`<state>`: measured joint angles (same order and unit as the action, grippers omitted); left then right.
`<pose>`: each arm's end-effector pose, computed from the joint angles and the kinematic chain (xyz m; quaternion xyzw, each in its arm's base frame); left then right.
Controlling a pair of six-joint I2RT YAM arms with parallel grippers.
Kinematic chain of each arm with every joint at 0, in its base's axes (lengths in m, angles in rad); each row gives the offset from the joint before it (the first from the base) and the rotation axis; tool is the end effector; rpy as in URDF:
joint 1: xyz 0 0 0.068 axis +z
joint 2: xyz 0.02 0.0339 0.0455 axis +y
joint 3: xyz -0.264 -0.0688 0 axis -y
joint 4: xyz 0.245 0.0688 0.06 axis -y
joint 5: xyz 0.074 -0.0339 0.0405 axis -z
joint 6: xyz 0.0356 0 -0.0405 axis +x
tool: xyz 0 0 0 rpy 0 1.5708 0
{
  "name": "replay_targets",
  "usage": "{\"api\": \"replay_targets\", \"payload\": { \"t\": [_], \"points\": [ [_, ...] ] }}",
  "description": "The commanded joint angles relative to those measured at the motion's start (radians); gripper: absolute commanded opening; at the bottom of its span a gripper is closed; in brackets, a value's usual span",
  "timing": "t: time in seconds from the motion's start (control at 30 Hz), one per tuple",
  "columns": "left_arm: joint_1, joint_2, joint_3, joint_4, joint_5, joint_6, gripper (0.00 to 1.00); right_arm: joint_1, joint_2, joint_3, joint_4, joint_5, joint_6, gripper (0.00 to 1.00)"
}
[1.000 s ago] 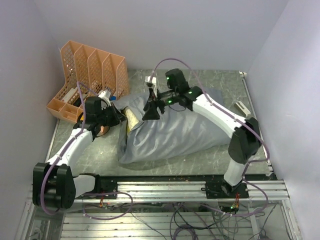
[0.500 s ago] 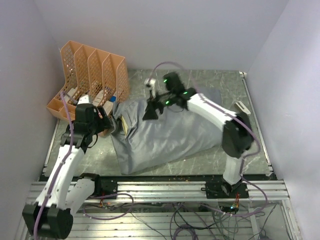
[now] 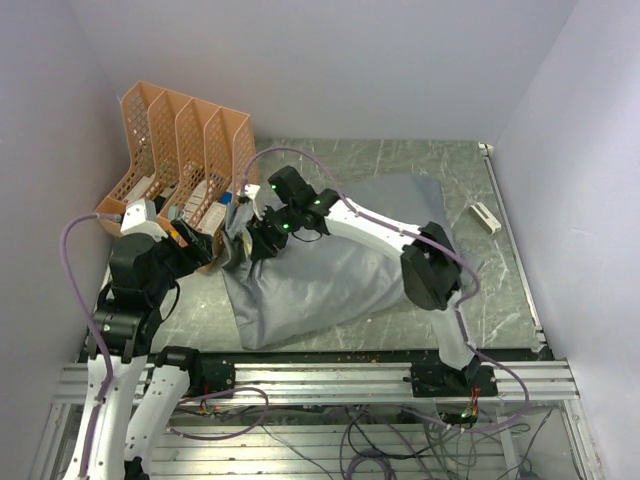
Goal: Put the pillow into the pillowcase
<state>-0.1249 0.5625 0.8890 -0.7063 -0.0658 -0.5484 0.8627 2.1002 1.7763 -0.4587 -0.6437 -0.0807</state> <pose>0.1106 -0.0115 0.3491 -0.1919 0.8051 -0.1595 0.5381 0.2942 0.3765 0.2480 -0.5062 0.7251 0.4089 0.2255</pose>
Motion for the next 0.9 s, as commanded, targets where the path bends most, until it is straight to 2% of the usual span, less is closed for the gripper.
{"api": "replay_targets", "payload": {
  "t": [0.0, 0.1, 0.17, 0.27, 0.33, 0.4, 0.43, 0.47, 0.57, 0.7, 0.77, 0.83, 0.87],
  "points": [
    [0.005, -0.063, 0.047, -0.056, 0.074, -0.026, 0.83, 0.027, 0.176, 0.159, -0.049, 0.065, 0.032, 0.30],
    [0.005, -0.094, 0.071, -0.084, 0.074, -0.029, 0.82, 0.047, 0.301, 0.334, -0.100, 0.059, 0.051, 0.01],
    [0.005, -0.112, 0.089, -0.098, 0.081, -0.031, 0.82, 0.078, 0.341, 0.405, -0.127, 0.036, 0.020, 0.00],
    [0.005, -0.134, 0.104, -0.088, 0.118, -0.036, 0.82, 0.168, 0.293, 0.358, -0.089, -0.094, -0.060, 0.00],
    [0.005, -0.144, 0.105, -0.062, 0.142, -0.049, 0.81, 0.230, 0.290, 0.372, -0.129, -0.135, -0.105, 0.03],
    [0.005, -0.146, 0.106, -0.042, 0.163, -0.060, 0.81, 0.254, 0.303, 0.382, -0.149, -0.145, -0.104, 0.42],
    [0.005, -0.145, 0.108, -0.036, 0.172, -0.065, 0.81, 0.251, 0.308, 0.378, -0.165, -0.149, -0.111, 0.57],
    [0.005, -0.144, 0.110, -0.032, 0.184, -0.070, 0.81, 0.239, 0.300, 0.369, -0.190, -0.155, -0.137, 0.64],
    [0.005, -0.149, 0.086, 0.011, 0.242, -0.100, 0.82, 0.137, 0.192, 0.280, -0.239, -0.249, -0.209, 0.70],
    [0.005, -0.180, -0.015, 0.232, 0.400, -0.198, 0.83, -0.030, -0.084, 0.119, -0.361, -0.314, -0.391, 0.79],
    [0.005, -0.185, -0.096, 0.380, 0.475, -0.290, 0.82, -0.121, -0.252, -0.035, -0.313, -0.219, -0.402, 0.86],
    [0.005, -0.157, -0.205, 0.497, 0.524, -0.364, 0.80, -0.210, -0.411, -0.239, -0.148, -0.030, -0.380, 0.98],
    [0.005, -0.133, -0.238, 0.515, 0.521, -0.377, 0.78, -0.245, -0.475, -0.334, -0.095, 0.060, -0.389, 1.00]
  ]
}}
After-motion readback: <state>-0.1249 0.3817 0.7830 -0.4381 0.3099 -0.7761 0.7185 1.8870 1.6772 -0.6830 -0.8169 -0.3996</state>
